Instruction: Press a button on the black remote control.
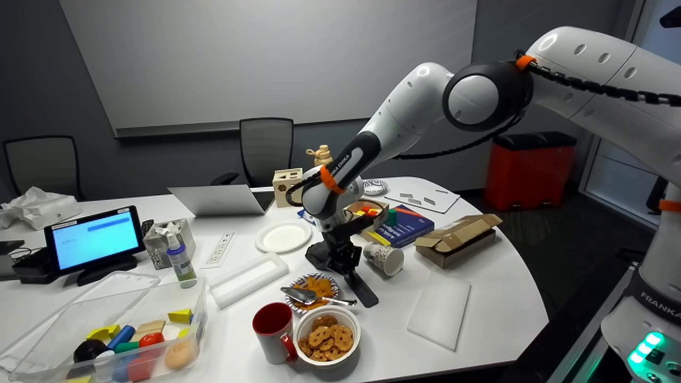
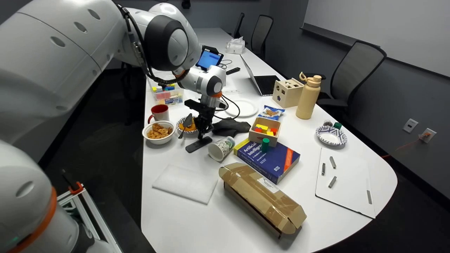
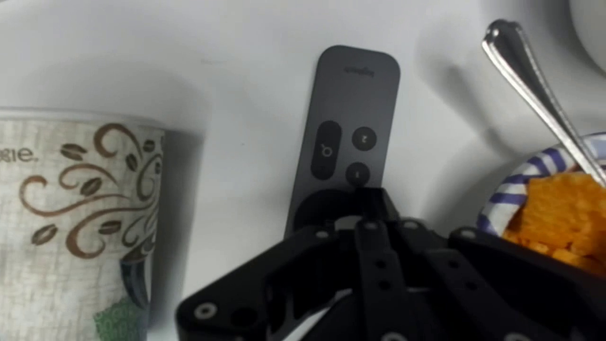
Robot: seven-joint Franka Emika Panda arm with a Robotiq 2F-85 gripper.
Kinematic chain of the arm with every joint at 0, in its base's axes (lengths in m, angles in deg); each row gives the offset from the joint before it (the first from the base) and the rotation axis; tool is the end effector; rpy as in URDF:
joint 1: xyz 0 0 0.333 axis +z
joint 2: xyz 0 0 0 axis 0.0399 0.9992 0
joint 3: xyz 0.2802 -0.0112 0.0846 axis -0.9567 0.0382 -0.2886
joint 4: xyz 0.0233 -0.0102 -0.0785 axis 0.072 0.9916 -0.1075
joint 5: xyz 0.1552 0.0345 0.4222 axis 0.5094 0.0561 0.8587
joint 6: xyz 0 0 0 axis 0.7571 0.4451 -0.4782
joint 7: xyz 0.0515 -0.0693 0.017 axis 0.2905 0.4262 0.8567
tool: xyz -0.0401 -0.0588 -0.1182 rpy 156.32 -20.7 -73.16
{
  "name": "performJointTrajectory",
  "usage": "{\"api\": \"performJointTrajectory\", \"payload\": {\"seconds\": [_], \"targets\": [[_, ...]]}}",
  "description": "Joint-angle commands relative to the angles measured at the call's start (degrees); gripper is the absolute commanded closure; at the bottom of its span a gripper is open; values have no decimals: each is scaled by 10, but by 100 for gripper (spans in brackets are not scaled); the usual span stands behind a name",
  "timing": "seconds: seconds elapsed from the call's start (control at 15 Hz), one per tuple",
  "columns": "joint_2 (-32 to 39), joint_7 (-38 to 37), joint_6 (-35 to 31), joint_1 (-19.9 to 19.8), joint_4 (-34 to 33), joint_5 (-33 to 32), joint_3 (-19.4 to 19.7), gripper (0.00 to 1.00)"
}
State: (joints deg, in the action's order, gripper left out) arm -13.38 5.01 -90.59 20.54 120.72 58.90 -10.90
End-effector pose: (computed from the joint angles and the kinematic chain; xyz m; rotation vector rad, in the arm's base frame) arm 0.6310 0.2648 -0.0228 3.0470 0.0998 -0.6159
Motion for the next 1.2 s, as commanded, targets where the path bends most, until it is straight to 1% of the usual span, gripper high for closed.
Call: {"api": "performJointTrajectory", "payload": {"seconds": [0.0,0.07,0.13,0.2,0.4,0.73,0.8,0.87,1.13], "targets": [[-46,-25,-4,20,26,-12,5,100],[-57,-32,-3,26,29,-16,7,88],[-70,-42,-4,32,36,-20,9,72],[-81,-50,-2,36,38,-22,10,67],[-105,-69,-2,45,46,-29,12,42],[-130,-83,-9,49,61,-35,11,5],[-133,-86,-9,50,63,-37,11,1],[-136,-87,-9,50,66,-39,11,0],[-139,-90,-8,53,65,-45,11,0]]}}
